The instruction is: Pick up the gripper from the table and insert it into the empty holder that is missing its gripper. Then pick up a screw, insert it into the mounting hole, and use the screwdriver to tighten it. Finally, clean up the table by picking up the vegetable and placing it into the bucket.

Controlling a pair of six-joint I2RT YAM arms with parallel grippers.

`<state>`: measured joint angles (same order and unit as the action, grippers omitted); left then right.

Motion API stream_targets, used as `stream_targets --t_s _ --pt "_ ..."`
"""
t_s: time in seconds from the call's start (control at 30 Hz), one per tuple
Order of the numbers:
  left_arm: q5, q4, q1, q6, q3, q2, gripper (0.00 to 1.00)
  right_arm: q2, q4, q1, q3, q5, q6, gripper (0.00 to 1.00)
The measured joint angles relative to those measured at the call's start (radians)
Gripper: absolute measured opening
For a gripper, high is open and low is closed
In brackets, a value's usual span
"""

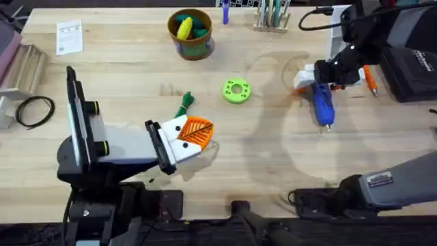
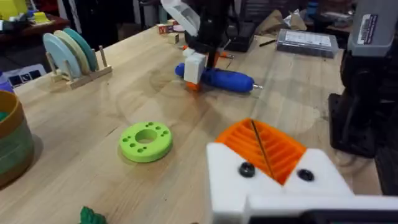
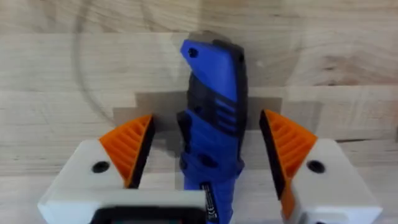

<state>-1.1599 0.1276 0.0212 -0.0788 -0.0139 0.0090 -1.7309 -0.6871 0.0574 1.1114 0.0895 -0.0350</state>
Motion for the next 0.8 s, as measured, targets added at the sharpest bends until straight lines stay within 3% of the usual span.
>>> stream_targets --t_s 0.1,0.17,0.37,0.4,0.8 --pt "0.000 0.000 0.000 0.000 0.000 0.000 0.008 0.000 0.000 0.000 0.000 0.000 -0.003 0.979" --pt "0.000 0.000 0.000 0.000 0.000 0.000 0.008 0.000 0.000 0.000 0.000 0.000 -0.008 0.887" --pt "0.000 0.000 0.000 0.000 0.000 0.000 0.008 -0.001 0.000 0.000 0.000 0.016 -0.021 0.079" --pt "0.000 0.000 0.000 0.000 0.000 0.000 0.008 -0.002 -0.001 0.001 0.000 0.017 -0.017 0.033" --pt "0.000 0.000 0.000 0.000 0.000 0.000 0.008 -0.002 -0.039 0.002 0.003 0.015 -0.018 0.024"
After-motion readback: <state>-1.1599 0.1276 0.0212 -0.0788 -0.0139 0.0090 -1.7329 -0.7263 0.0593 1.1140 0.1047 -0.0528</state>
